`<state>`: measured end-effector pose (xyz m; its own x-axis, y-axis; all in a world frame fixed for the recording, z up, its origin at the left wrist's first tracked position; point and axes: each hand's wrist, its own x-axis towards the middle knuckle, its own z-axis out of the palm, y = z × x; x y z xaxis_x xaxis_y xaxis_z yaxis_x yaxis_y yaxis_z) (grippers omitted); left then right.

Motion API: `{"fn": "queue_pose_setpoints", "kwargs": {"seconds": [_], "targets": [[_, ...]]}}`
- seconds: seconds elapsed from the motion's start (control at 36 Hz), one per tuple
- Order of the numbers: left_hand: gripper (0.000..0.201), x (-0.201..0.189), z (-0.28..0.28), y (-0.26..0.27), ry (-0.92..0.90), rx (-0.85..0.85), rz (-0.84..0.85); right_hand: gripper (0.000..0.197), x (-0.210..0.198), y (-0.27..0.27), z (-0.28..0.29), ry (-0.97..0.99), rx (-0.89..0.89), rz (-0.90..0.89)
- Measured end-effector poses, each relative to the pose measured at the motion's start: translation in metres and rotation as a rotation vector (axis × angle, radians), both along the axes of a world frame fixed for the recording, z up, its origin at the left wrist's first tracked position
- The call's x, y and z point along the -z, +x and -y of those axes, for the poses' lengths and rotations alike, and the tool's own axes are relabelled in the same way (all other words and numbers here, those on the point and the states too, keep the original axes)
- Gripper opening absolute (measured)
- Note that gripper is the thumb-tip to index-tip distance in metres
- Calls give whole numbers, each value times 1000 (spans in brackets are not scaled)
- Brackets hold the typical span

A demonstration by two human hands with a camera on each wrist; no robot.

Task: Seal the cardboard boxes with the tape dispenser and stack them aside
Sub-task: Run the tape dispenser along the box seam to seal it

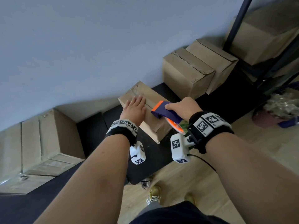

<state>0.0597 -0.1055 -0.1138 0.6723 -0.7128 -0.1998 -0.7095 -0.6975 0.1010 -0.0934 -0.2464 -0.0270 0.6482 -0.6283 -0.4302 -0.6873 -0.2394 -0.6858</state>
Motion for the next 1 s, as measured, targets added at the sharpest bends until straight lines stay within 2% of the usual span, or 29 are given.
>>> {"fn": "queue_pose_setpoints", "kwargs": {"seconds": [0.14, 0.31, 0.58, 0.75, 1.0], "targets": [[51, -8, 5, -1, 27, -13, -10, 39, 1, 0, -1, -17, 9, -3], [49, -5, 4, -23, -94, 2, 48, 38, 0, -3, 0, 25, 19, 21], [48, 8, 7, -25, -137, -45, -13, 33, 2, -19, -3, 121, 34, 39], [46, 6, 10, -30, -174, -87, -23, 34, 0, -44, 7, 154, 22, 45], [45, 7, 13, -38, -184, -155, -10, 33, 6, -88, 19, 212, -38, -57]]}}
